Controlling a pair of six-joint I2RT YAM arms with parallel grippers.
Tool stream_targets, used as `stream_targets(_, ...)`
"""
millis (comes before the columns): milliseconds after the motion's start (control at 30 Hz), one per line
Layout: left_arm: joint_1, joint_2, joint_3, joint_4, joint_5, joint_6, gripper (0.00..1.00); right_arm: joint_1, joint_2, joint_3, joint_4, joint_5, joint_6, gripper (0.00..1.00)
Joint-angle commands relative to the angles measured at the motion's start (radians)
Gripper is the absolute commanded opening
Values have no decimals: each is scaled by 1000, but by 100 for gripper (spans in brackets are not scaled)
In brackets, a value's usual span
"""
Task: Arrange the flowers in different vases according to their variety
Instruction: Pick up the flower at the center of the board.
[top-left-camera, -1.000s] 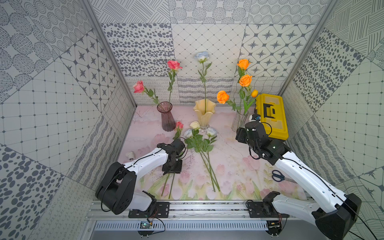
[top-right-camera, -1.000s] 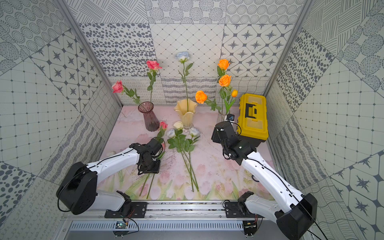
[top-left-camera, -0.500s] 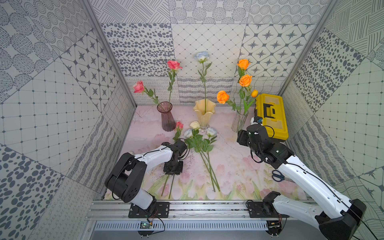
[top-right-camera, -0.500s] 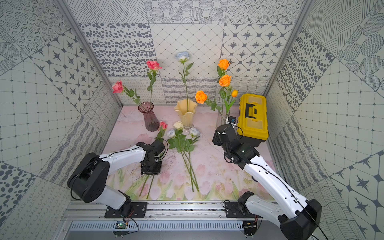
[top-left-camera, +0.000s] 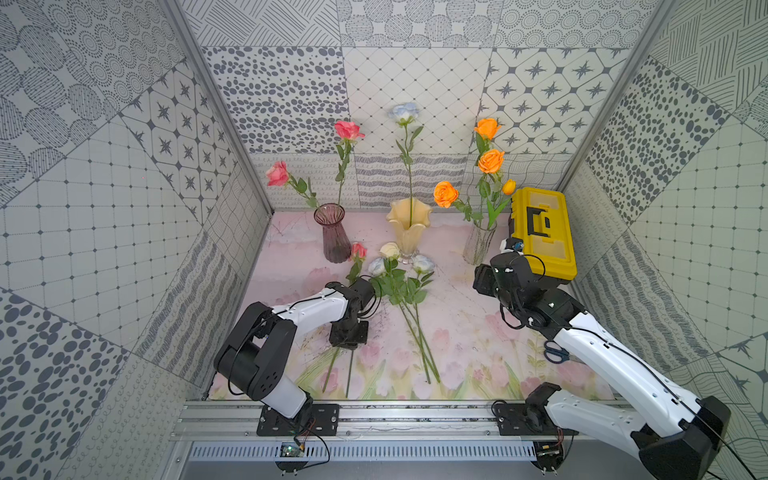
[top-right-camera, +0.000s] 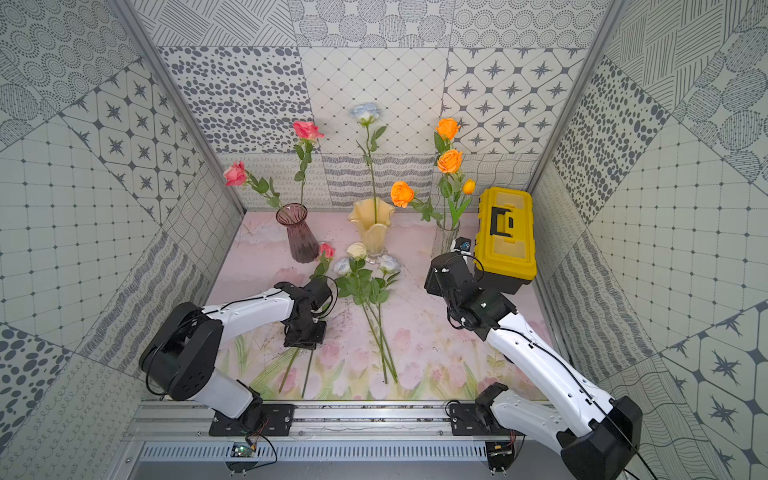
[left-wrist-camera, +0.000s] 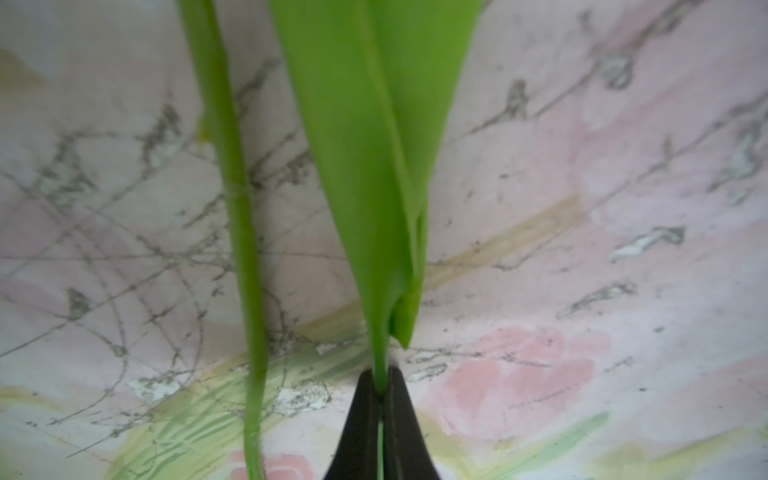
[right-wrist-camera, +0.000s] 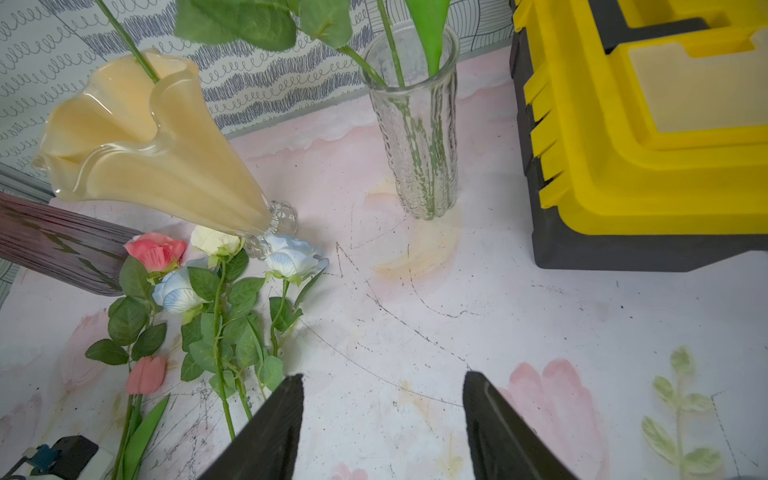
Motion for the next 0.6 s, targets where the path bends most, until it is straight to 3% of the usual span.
stream_targets(0,-8,-99,5,50,-105,17,0,12,-23,-23,19,-17,26,66)
stream_targets(333,-42,-315,145,39,-165,109,0,21,-37,-112,64,-107,75,75)
stream_targets(567,-43,-390,267,132,-184,249,0,20,-44,-158,108,-163,96,82)
